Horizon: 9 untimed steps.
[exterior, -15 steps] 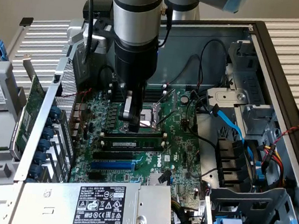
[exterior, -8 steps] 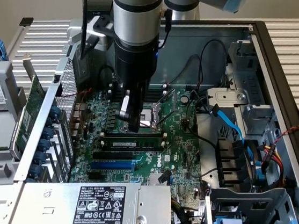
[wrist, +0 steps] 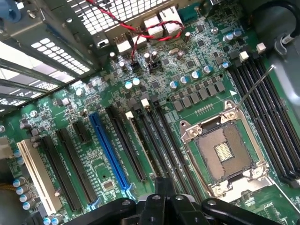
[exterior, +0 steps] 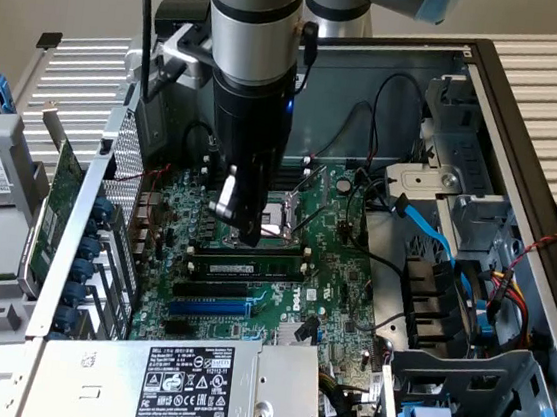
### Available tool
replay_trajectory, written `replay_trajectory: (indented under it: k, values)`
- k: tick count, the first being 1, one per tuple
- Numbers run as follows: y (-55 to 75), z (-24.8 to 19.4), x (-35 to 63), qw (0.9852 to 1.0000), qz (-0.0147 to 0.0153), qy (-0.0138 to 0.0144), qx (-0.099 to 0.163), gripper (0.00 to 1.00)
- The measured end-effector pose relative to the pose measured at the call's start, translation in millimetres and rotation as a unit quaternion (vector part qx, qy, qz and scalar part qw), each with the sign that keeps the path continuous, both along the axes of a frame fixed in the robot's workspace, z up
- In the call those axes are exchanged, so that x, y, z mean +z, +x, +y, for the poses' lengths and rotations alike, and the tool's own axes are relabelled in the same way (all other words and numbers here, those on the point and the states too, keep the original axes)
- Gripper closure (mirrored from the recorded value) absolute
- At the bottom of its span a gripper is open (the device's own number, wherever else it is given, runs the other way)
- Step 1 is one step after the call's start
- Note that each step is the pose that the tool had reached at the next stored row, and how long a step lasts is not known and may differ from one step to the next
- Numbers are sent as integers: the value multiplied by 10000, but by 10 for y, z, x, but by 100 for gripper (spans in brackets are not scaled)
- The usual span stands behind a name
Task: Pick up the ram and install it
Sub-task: 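Press down the ram until it locks into place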
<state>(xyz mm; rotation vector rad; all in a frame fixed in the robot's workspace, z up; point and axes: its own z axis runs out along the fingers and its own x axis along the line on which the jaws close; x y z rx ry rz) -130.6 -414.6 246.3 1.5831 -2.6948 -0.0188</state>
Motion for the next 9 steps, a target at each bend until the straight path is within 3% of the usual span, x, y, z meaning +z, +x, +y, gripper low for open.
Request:
replay_trajectory:
  k: [9]
  values:
    - [0, 0, 0, 9982, 0, -2, -592, 89]
